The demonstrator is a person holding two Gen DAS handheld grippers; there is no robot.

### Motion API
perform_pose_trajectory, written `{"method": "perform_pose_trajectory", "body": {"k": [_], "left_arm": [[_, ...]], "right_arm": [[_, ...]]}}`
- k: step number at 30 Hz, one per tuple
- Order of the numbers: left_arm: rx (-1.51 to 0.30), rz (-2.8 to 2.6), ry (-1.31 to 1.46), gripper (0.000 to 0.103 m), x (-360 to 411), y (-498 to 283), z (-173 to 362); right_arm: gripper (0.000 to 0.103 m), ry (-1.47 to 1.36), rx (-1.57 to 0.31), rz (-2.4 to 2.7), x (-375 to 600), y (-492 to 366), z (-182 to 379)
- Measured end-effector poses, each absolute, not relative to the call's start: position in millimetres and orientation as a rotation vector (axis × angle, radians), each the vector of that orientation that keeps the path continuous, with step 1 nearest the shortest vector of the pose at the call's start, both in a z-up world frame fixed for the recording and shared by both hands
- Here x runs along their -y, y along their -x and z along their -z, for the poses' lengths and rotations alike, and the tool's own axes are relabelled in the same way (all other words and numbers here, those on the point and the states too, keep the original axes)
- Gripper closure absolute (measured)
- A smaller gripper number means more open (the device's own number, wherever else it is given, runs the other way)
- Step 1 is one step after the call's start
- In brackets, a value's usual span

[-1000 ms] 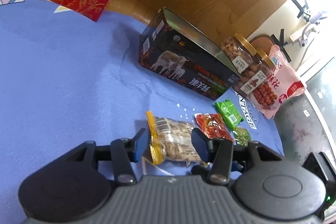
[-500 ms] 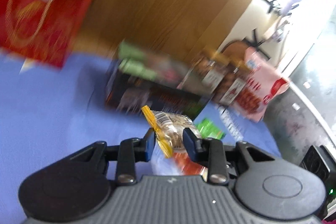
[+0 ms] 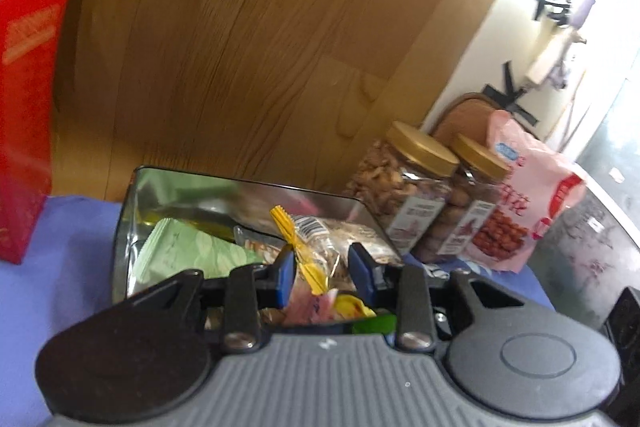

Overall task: Organize snacks
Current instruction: 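Carry the peanut bag over the tin box and lower it in, then grasp the bright green packet with the left gripper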

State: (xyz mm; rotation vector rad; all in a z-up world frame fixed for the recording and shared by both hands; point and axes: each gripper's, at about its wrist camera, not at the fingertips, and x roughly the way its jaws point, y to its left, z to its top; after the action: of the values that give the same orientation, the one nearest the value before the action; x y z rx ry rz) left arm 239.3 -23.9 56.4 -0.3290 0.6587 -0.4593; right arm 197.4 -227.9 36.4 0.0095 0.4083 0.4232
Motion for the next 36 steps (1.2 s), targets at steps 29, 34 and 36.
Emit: {"method": "perform_pose_trajectory", "body": {"k": [29, 34, 36], "left_arm": [[-0.859, 0.494, 0.434, 0.071, 18.0, -139.8, 17.7], [-0.835, 0.460, 0.481, 0.071, -3.7, -111.2, 21.7], [-0.836, 0.455, 0.504, 0.071, -14.6, -99.5, 22.2]], "right_arm": [[0.071, -0.390, -0.741, -0.455, 320.0, -178.6, 9.8], [0.070, -0.390, -0.746, -0.604, 283.2, -135.8, 8.0], [0.070, -0.400, -0.761, -0.661, 269.9, -121.2, 8.6]]}}
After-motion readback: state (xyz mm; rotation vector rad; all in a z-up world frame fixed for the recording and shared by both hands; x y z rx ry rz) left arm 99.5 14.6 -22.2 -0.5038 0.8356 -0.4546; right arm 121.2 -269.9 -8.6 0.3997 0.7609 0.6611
